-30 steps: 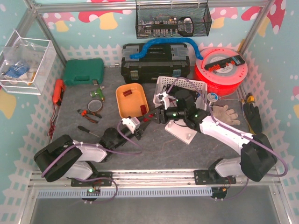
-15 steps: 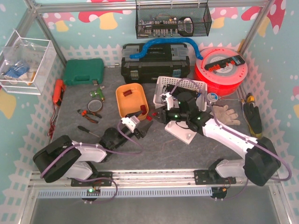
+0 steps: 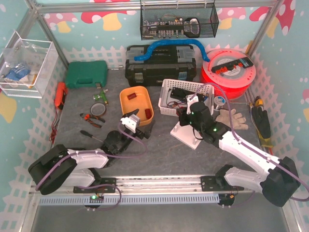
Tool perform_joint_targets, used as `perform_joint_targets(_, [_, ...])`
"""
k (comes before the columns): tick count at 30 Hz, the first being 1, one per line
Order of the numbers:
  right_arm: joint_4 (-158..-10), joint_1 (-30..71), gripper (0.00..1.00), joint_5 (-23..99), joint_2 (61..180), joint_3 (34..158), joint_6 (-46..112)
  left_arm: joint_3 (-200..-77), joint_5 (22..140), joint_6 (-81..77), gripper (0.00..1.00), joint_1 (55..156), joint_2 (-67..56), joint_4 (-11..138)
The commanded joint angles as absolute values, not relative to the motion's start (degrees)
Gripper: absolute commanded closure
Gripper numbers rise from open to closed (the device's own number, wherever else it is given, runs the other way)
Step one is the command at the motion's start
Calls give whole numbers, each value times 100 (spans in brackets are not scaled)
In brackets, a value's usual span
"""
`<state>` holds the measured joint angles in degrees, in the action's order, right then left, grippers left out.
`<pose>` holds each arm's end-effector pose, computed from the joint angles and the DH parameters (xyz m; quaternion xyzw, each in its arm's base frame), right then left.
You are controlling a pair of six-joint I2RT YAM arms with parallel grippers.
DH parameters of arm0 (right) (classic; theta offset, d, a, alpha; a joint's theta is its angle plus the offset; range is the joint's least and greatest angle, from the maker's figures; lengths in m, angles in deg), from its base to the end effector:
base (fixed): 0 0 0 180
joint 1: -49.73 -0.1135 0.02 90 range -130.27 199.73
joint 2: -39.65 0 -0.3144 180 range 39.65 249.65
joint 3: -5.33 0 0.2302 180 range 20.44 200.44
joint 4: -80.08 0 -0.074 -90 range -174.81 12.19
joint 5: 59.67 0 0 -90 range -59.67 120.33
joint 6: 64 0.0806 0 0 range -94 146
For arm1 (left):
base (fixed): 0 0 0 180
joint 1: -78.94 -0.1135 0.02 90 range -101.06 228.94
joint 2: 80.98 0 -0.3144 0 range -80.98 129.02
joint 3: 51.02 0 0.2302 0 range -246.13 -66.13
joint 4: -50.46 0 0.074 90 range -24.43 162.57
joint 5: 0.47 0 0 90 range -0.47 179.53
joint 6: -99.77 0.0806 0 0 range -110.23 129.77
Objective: Install the large spring
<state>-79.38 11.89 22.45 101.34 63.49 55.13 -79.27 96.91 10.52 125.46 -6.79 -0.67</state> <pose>0.1972 0.1392 0.3134 -0.0263 0.8374 0.2514 0.4846 0.1780 -0.1726 0.2645 0.2263 0.6356 -0.2466 0.6957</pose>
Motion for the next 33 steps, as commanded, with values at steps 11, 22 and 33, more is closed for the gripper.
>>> perform_joint_targets(11, [-8041, 1428, 100, 1249, 11065, 6262, 5114, -8267, 10283, 878, 1, 12508, -940, 766])
perform_joint_targets(22, [-8232, 1568, 100, 1294, 11345, 6185, 5131, -8212, 10329, 898, 1, 12499, -1005, 728])
perform_joint_targets(33, [-8601, 1636, 100, 1353, 11755, 6065, 5140, -8212, 10315, 913, 1, 12499, -1013, 733])
